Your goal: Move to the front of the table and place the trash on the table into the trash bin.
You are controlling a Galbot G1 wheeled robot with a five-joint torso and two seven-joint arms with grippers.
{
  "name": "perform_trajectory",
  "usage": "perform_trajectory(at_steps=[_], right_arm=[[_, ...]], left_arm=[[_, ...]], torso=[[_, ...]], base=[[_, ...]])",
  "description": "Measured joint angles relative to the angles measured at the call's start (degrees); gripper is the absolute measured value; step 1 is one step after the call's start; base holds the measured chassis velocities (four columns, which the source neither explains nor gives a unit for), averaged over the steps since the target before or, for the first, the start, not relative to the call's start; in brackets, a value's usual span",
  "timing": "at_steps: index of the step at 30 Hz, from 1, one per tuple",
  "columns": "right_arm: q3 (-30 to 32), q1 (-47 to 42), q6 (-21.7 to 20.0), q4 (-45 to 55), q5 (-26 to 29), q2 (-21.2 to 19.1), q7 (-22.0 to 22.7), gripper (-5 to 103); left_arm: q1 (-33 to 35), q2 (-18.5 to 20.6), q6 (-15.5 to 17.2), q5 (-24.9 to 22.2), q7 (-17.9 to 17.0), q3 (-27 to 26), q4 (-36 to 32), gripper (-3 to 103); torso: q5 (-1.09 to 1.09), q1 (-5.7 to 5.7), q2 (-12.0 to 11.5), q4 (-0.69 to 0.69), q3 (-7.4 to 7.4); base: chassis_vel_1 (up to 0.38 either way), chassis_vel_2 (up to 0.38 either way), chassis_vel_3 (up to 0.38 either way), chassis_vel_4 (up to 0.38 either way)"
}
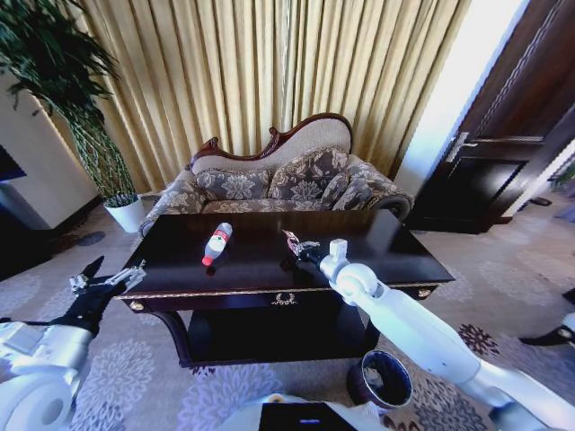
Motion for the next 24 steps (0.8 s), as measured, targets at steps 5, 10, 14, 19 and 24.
perform_trajectory(at_steps=[5,10,14,19,24], right_arm=[[6.0,-3.5,1.3,2.8,0.8,-1.8,0.7,0],[17.9,-10.7,2.4,6.1,1.0,-4.4,1.2,0],[26.6,-18.8,3.0,8.8,0.6,-6.1,1.2,0],[35.5,-28.0,3.5,12.8,-2.3,-6.1,2.2,0],[43.5,-37.2,3.5,18.4,-4.8,-1.4,3.0,0]], left_arm=[[-0.2,-0.3,0.0,-0.4,0.0,0.0,0.0,100],[-0.4,-0.5,-0.1,-0.5,0.0,0.0,0.0,100],[-0.7,-0.5,-0.4,-0.5,0.0,0.0,0.0,100],[-1.5,-0.6,-1.2,-0.7,0.0,-0.3,0.0,100],[-1.7,-0.6,-1.2,-1.4,-0.1,-0.8,0.0,100]], torso=[[0.00,0.00,0.0,0.00,0.00],[0.01,0.00,0.0,0.00,0.00],[0.00,0.00,0.0,-0.02,0.00],[-0.01,0.00,0.0,0.01,-0.01],[0.00,0.00,0.0,0.01,-0.01]], base=[[0.000,0.000,0.000,0.000],[0.000,0.000,0.000,0.000],[0.000,0.000,0.000,0.000],[0.000,0.000,0.000,0.000],[0.000,0.000,0.000,0.000]])
